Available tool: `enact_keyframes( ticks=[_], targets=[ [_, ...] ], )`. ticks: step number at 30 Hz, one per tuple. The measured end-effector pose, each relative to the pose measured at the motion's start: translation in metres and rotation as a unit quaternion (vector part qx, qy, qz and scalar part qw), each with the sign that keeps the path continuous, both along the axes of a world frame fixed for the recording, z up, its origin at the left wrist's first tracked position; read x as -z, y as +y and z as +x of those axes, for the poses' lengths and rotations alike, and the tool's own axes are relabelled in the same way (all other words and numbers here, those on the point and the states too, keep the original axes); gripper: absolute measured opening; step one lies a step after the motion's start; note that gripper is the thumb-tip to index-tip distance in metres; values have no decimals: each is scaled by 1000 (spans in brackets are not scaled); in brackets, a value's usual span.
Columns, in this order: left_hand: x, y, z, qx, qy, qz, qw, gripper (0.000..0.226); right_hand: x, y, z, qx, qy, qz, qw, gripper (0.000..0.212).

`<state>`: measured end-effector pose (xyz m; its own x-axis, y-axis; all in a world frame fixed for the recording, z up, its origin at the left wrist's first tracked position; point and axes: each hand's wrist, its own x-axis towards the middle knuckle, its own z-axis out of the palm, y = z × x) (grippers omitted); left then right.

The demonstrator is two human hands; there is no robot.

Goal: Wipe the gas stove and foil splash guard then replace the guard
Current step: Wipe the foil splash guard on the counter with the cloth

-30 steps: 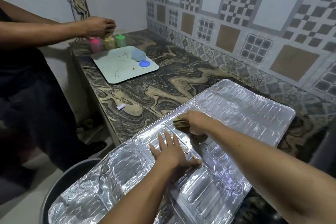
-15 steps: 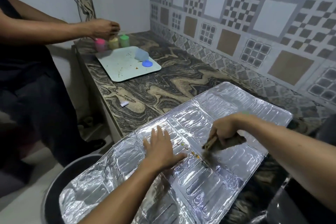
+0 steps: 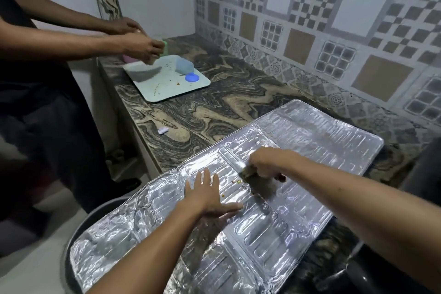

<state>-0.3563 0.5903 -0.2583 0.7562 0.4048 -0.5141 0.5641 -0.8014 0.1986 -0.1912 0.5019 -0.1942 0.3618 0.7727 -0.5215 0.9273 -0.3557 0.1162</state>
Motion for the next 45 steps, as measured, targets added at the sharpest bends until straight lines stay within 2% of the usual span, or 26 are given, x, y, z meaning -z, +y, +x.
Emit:
enact_keyframes(
  ticks=[4, 8, 10, 12, 16, 19, 22, 24, 26, 29, 31, 33, 37, 39, 43, 45],
  targets=[
    [1, -3, -1, -6, 3, -8, 1000, 120, -28, -30, -17, 34, 31, -178, 983, 39],
    [2, -1, -1, -5, 1, -8, 1000, 122, -37, -32, -14, 56, 11, -287, 956, 32],
    [3, -2, -1, 0, 5, -8, 1000, 123, -43, -24, 0, 84, 45, -254, 962, 39],
    [4, -3, -1, 1, 5, -9, 1000, 124, -49, -8, 16, 106, 57, -150, 981, 47],
    [4, -2, 1, -5, 13, -11, 1000, 123, -28, 26, 25, 91, -12, 84, 992, 29],
    [4, -3, 2, -10, 18, -9, 1000, 123, 12, 33, 2, 54, -23, 76, 995, 37],
    [3, -1, 4, -10, 22, -6, 1000, 123, 12, 25, -12, 2, -8, 60, 998, 39],
    [4, -2, 4, -13, 21, -6, 1000, 124, -4, 8, -14, -5, 19, 3, 1000, 47],
    [4, -4, 3, -18, 19, -8, 1000, 125, -16, -15, -17, 0, 21, -93, 995, 46],
    [3, -7, 4, -22, 14, -4, 1000, 126, -20, -41, -10, 49, 47, -248, 966, 42],
    [1, -11, 4, -27, 8, -3, 1000, 126, -28, -50, -3, 89, 73, -276, 954, 42],
    [3, -13, 6, -33, 5, -7, 999, 126, -42, -53, 1, 101, 84, -238, 962, 46],
    [3, -20, 6, -28, 0, 0, 1000, 127, -58, -49, 8, 135, 122, -92, 979, 57],
    [3, -24, 9, -26, -5, 2, 1000, 127, -58, -40, 11, 140, 104, -36, 984, 51],
    [2, -23, 14, -25, 3, -5, 1000, 127, -34, -12, 3, 135, 47, 94, 985, 26],
    [1, -22, 14, -21, 10, -8, 1000, 125, -16, 0, -13, 129, 51, 107, 985, 32]
  ],
)
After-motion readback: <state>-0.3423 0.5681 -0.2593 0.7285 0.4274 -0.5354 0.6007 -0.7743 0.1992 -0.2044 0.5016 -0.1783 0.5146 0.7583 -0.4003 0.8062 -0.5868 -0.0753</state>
